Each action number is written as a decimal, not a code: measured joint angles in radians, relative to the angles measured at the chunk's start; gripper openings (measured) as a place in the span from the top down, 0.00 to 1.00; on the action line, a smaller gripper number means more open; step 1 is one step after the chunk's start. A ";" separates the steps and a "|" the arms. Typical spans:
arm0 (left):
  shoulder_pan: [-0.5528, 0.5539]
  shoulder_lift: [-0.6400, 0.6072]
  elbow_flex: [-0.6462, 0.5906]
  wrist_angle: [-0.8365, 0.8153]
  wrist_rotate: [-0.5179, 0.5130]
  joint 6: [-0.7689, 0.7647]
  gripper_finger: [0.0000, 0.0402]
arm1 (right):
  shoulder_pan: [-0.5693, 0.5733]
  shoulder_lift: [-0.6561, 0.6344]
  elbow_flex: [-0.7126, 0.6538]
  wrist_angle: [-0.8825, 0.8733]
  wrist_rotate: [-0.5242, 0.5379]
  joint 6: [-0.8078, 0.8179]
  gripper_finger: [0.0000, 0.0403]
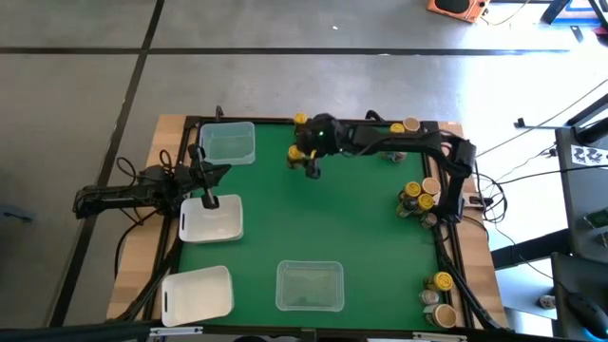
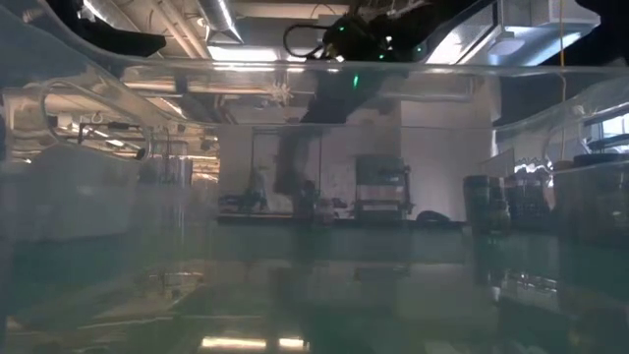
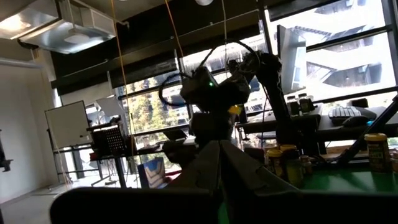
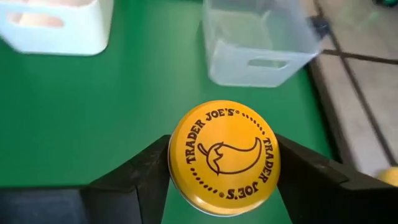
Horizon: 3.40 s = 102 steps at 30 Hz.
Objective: Sort spices by type
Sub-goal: Put the yellow spice bottle into the top transparent bin
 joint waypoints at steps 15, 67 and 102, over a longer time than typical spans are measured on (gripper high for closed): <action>0.000 0.001 0.000 -0.002 0.001 -0.048 0.97 | 0.053 0.110 0.000 0.029 -0.010 0.066 0.38; 0.065 1.014 0.553 -0.002 -0.187 -0.290 0.36 | -0.099 -0.608 -0.605 0.191 0.037 0.140 0.24; 0.104 1.276 0.598 0.111 -0.048 -0.311 0.06 | -0.099 -0.607 -0.605 0.206 0.039 0.123 0.24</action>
